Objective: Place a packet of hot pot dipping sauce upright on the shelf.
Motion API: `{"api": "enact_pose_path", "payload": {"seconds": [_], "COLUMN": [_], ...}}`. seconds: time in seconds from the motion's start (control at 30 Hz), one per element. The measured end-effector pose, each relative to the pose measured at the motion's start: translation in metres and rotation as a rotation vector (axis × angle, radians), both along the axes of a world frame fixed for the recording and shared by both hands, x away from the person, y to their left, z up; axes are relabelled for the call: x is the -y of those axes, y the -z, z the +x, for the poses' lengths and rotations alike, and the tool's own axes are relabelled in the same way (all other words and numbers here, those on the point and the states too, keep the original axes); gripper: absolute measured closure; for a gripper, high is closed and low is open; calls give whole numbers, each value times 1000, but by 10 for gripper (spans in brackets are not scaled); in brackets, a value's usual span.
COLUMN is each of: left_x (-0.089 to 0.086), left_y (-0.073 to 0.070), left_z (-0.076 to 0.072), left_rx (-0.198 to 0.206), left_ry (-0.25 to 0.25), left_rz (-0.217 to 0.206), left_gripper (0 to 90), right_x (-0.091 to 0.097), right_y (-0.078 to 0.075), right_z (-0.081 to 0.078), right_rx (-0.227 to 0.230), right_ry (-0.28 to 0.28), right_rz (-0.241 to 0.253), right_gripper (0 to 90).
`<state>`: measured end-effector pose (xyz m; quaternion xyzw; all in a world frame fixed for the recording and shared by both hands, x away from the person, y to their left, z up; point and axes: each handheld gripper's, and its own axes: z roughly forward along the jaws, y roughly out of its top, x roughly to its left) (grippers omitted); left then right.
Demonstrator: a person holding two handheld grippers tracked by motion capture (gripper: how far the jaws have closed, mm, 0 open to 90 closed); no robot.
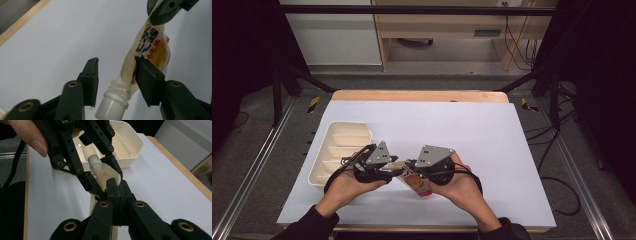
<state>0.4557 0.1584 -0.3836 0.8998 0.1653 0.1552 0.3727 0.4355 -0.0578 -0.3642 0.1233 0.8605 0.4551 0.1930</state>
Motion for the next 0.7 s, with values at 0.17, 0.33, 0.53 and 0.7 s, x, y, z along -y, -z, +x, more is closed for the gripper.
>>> {"api": "enact_pose_path", "payload": {"seconds": [0.17,0.33,0.53,0.7], "left_x": [-2,-5,-9,-10], "left_y": [3,6,9,9], "left_z": [-2,-4,-4,-5], "left_rx": [-8,-9,-10,-13], "left_ry": [15,-4,-29,-26], "left_rz": [-16,-9,-4,-7], "left_gripper": [706,726,731,733], "right_x": [0,1,9,20], "right_y": [2,6,20,35], "right_z": [1,1,-3,-4], "right_rx": [-5,-3,35,-9], "right_ry": [2,13,128,204], "right_rz": [3,7,-3,-27], "right_gripper": [900,781,367,180]}}
